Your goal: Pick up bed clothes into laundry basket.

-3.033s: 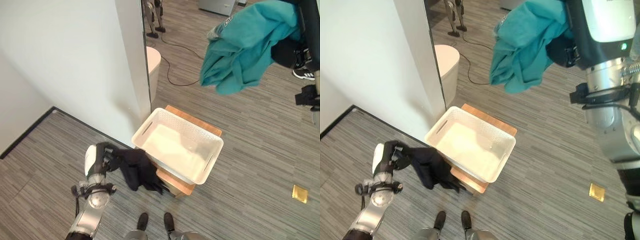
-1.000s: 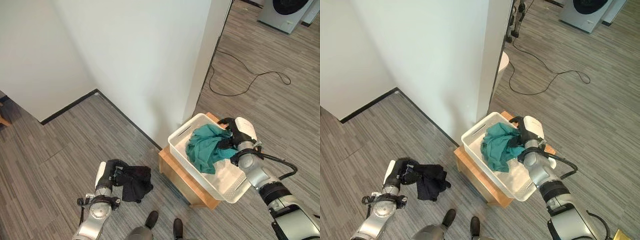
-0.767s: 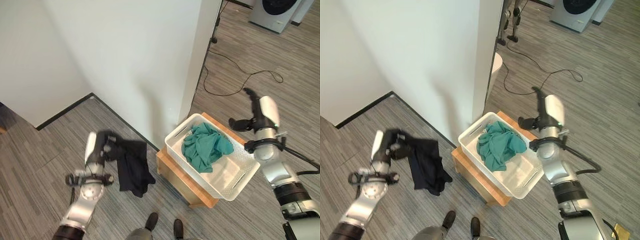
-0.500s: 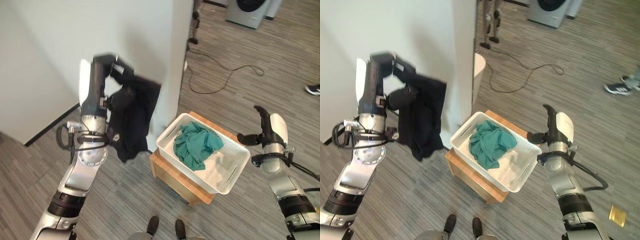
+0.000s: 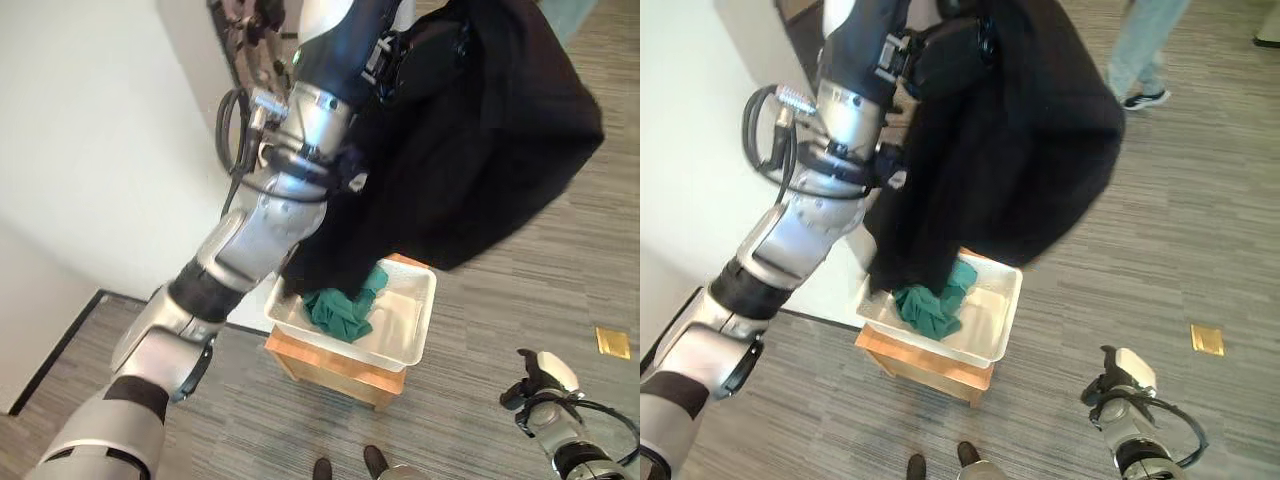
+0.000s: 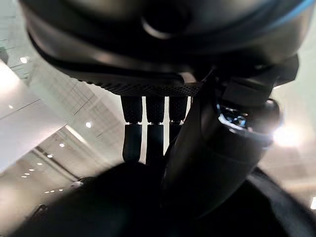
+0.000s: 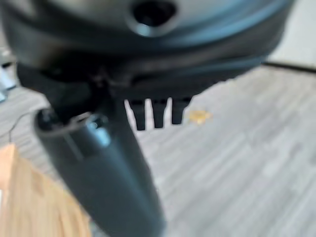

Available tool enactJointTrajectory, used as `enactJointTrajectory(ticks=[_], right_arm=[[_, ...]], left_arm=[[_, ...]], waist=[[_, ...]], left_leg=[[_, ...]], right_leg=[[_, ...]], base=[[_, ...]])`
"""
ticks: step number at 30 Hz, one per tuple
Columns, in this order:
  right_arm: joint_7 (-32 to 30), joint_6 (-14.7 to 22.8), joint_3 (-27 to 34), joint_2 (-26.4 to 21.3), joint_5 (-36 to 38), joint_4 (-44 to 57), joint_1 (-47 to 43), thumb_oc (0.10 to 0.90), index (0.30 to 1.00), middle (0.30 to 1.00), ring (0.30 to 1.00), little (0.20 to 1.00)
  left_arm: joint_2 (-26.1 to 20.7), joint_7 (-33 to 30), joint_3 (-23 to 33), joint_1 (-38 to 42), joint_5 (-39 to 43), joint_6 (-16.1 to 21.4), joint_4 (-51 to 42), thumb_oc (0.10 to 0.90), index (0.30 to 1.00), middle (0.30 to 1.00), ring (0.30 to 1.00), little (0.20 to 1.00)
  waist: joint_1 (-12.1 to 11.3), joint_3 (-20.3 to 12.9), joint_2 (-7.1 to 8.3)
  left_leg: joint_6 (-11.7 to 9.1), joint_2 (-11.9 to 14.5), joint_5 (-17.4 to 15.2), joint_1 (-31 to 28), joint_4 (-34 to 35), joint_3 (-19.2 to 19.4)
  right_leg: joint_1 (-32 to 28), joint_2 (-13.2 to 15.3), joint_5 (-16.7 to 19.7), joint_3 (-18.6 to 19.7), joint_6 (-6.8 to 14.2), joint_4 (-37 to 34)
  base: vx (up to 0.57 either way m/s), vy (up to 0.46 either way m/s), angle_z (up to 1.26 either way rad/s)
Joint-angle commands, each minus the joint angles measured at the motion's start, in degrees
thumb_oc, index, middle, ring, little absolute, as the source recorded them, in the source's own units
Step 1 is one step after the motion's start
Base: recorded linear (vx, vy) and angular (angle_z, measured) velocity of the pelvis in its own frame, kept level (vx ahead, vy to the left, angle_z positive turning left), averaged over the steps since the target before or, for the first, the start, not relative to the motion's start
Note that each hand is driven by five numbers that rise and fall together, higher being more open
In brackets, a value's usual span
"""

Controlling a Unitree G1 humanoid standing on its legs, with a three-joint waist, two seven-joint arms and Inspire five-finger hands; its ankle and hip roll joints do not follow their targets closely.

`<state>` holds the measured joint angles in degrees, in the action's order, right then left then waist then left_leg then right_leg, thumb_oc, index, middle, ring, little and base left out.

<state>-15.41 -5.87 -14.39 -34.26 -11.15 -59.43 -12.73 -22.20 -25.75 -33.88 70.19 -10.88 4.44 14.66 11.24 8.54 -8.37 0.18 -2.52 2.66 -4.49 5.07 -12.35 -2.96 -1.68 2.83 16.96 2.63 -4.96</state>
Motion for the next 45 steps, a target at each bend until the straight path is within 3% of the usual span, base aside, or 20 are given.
enactJointTrajectory(ticks=[1, 5, 10, 18, 30, 31, 36, 40, 45], right_arm=[[-1.40, 2.60, 0.95, -2.80, 4.09, -0.35, 0.12, 0.800, 0.900, 0.900, 0.900, 0.900], [-1.49, 4.52, 2.81, -3.97, 8.96, -3.40, -0.08, 0.800, 0.900, 0.900, 0.900, 0.900], [-2.28, 5.27, 5.29, -3.92, 10.51, -3.69, 2.33, 0.800, 0.900, 0.900, 0.900, 0.900], [-2.53, 5.82, 7.23, 0.63, 12.42, -6.36, 9.20, 0.800, 0.900, 0.900, 0.900, 0.900], [-0.88, 5.42, 5.97, 5.49, 12.97, -10.14, 11.27, 0.800, 0.900, 0.900, 0.900, 0.900], [-0.42, 5.25, 6.45, 5.48, 13.20, -10.81, 11.49, 0.800, 0.900, 0.900, 0.900, 0.900], [0.22, 4.80, 6.36, 5.44, 12.81, -10.93, 11.39, 0.800, 0.900, 0.900, 0.900, 0.900], [2.25, 4.20, 6.13, 5.36, 11.33, -10.00, 12.59, 0.800, 0.900, 0.900, 0.900, 0.900], [3.10, 4.57, 5.85, 6.30, 11.16, -9.87, 13.97, 0.800, 0.900, 0.900, 0.900, 0.900]], left_arm=[[-0.97, -5.78, -2.53, 9.45, -4.88, -2.05, 12.90, 0.400, 0.300, 0.300, 0.300, 0.300], [-1.87, -4.52, -13.78, 18.97, -9.99, -4.65, 36.87, 0.400, 0.300, 0.300, 0.300, 0.300], [-2.22, -4.57, -14.59, 20.15, -10.43, -5.10, 41.33, 0.400, 0.300, 0.300, 0.300, 0.300], [-4.63, -6.42, -12.86, 24.25, -9.85, -5.43, 31.54, 0.400, 0.300, 0.300, 0.300, 0.300], [-7.99, -7.96, -7.66, 26.30, -7.49, -4.30, 16.75, 0.400, 0.300, 0.300, 0.300, 0.300], [-10.63, -8.45, -6.90, 28.02, -4.82, -3.60, 15.19, 0.400, 0.300, 0.300, 0.300, 0.300], [-14.57, -6.68, -7.18, 29.48, 1.41, -0.93, 12.40, 0.400, 0.300, 0.300, 0.300, 0.300], [-18.76, -2.69, -8.47, 29.57, 11.68, 2.80, 11.71, 0.400, 0.300, 0.300, 0.300, 0.300], [-22.16, -3.03, -10.32, 30.11, 12.35, 2.93, 13.04, 0.400, 0.300, 0.300, 0.300, 0.300]], waist=[[-1.51, -4.73, 3.90], [1.02, -4.07, 3.25], [1.77, -4.33, 3.10], [1.84, -4.41, 3.39], [-0.77, -4.44, 5.14], [-1.24, -4.51, 5.40], [-1.54, -4.40, 5.01], [-0.96, -4.72, 3.70], [-0.52, -4.42, 2.47]], left_leg=[[-3.75, 1.72, -6.54, -1.03, -0.07, 0.71], [-3.84, 1.50, -5.79, 0.65, -0.07, 2.20], [-3.81, 1.30, -5.77, 2.10, -0.07, 3.54], [-3.59, 1.29, -5.66, 2.00, -0.07, 3.64], [-3.58, 1.48, -5.36, 1.47, -0.07, 2.00], [-3.54, 1.48, -5.41, 1.42, -0.07, 1.92], [-3.48, 1.55, -5.68, 0.92, -0.07, 1.70], [-3.36, 1.60, -6.34, 0.19, -0.07, 1.97], [-3.09, 1.38, -6.42, 0.09, -0.07, 2.22]], right_leg=[[4.37, 5.21, 0.68, -0.59, 7.22, 0.85], [6.75, 5.22, 1.78, 0.04, 7.79, 0.86], [8.54, 5.07, 2.39, 0.38, 8.22, 0.48], [8.11, 4.79, 2.10, -0.24, 8.25, 0.22], [6.69, 5.01, 1.60, -1.93, 8.14, 0.42], [6.64, 4.96, 1.63, -1.92, 8.14, 0.51], [6.33, 5.03, 1.61, -1.56, 8.05, 0.58], [6.22, 5.52, 1.64, -0.46, 8.22, 0.40], [6.39, 5.94, 1.86, 0.26, 8.42, 0.39]], base=[[-0.02, 0.043, -0.28], [-0.03, 0.038, -0.20], [-0.02, 0.021, -0.20], [0.00, 0.009, 0.00], [0.00, 0.006, 0.10], [-0.02, -0.037, 0.04], [0.00, -0.013, 0.02], [0.01, -0.020, 0.03], [-0.01, 0.009, -0.03]])
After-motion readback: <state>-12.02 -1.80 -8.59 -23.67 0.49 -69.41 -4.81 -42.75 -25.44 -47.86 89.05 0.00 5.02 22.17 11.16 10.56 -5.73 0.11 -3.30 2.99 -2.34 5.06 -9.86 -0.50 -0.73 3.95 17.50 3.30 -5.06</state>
